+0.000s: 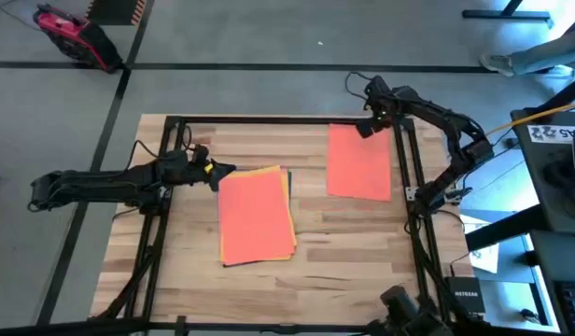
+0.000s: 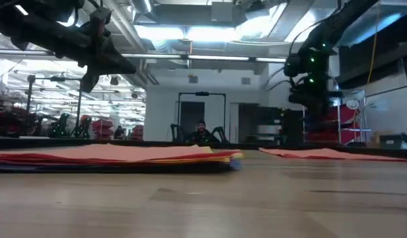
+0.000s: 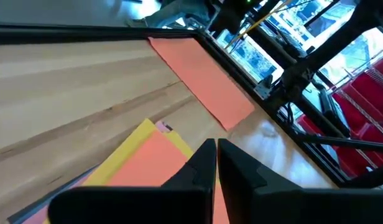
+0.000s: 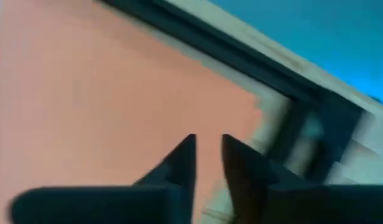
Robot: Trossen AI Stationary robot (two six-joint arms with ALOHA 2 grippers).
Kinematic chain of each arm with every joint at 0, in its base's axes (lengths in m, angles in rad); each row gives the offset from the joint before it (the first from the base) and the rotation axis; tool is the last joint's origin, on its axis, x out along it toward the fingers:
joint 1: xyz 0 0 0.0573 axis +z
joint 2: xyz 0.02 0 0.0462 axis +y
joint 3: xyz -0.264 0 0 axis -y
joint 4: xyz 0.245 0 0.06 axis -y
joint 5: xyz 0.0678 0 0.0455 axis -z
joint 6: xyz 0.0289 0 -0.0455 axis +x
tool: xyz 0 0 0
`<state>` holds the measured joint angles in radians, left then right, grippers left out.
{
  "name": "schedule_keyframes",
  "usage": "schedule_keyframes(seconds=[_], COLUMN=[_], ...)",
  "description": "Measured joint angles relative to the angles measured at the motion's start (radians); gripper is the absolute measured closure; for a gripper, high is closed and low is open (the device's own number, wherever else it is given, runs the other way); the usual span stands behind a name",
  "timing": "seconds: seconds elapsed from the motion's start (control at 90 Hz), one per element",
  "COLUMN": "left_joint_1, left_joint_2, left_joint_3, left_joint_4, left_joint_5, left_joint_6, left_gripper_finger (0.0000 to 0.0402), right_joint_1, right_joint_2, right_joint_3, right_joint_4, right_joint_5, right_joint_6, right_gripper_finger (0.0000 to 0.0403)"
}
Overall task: Organize paper
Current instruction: Put all of the orange paper at the top right of the table
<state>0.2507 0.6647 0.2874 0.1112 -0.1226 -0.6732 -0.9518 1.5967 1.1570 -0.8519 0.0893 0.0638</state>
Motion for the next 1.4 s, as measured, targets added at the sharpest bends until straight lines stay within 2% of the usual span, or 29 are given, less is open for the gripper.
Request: schedule_keyframes(seconds=[0.111,0.222,0.456,0.733,1.044,1.4], left_joint_1=[0.000,0.000,0.000,0.000,0.000,0.000], left_joint_2=[0.000,0.000,0.001,0.001,0.002,0.002], left_joint_3=[0.000,0.000,0.000,0.000,0.000,0.000], left_joint_4=[0.000,0.000,-0.003,-0.037,-0.059,-0.084], left_joint_5=[0.000,0.000,0.000,0.000,0.000,0.000], left_joint_6=[-0.010,-0.030,-0.082,-0.133,-0.145,-0.138], left_gripper_finger=[0.0402,0.0402,0.0402,0.0402,0.0402,0.0402], right_joint_1=[0.086,0.154,0.215,0.251,0.273,0.272], right_joint_2=[0.014,0.052,0.152,0.208,0.257,0.300], right_joint_3=[0.001,0.001,0.001,0.010,0.010,0.010], right_joint_4=[0.079,0.153,0.229,0.282,0.342,0.322], right_joint_5=[-0.068,-0.081,-0.101,-0.144,-0.136,-0.139], right_joint_6=[0.099,0.203,0.370,0.421,0.427,0.401], right_gripper_finger=[0.0394,0.0401,0.0402,0.0402,0.0402,0.0402])
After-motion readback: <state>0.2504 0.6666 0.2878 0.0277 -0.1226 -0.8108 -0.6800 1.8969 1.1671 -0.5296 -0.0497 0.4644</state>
